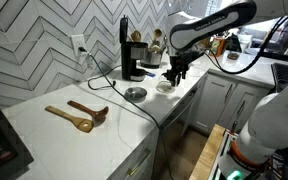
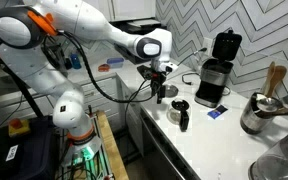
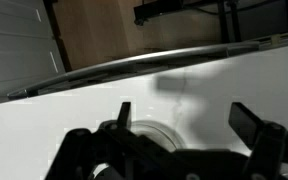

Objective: Close the lid of the coffee machine and then put the silver plate on the coffee machine

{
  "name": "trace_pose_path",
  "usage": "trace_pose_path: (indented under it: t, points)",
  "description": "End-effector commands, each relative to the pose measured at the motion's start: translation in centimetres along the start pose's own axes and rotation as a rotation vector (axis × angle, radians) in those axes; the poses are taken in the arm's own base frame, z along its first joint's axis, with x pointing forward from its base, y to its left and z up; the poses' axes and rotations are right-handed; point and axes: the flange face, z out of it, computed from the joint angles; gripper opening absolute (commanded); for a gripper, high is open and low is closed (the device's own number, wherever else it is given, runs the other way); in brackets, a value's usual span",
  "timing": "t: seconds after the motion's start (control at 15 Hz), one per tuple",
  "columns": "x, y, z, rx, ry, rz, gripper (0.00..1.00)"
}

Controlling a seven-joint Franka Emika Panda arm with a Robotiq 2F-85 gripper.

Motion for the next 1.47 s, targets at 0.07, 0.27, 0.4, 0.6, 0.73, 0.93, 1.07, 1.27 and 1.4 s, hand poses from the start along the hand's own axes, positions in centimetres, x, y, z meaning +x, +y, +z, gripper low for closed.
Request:
trace_pose_path:
  t: [0.07, 0.27, 0.4, 0.6, 0.73, 0.93, 1.07, 1.27, 1.4]
  points:
    - [0.0, 0.0, 0.0, 0.0, -0.001, 0.0, 1.0]
    - [0.0, 0.0, 0.0, 0.0, -0.001, 0.0, 1.0]
    - [0.0, 0.0, 0.0, 0.0, -0.001, 0.0, 1.0]
    - [1.2, -0.9, -1.1, -0.029, 0.014, -0.036, 1.0]
    - [2.3, -2.2, -3.0, -0.073, 0.04, -0.071, 1.0]
    - [4.3, -4.8, -7.0, -0.149, 0.115, -0.134, 1.0]
    - [5.9, -6.4, -9.4, -0.213, 0.163, -0.182, 1.0]
    - [8.4, -8.5, -13.2, -0.27, 0.266, -0.26, 1.0]
    - [6.8, -8.0, -12.5, -0.228, 0.261, -0.225, 1.0]
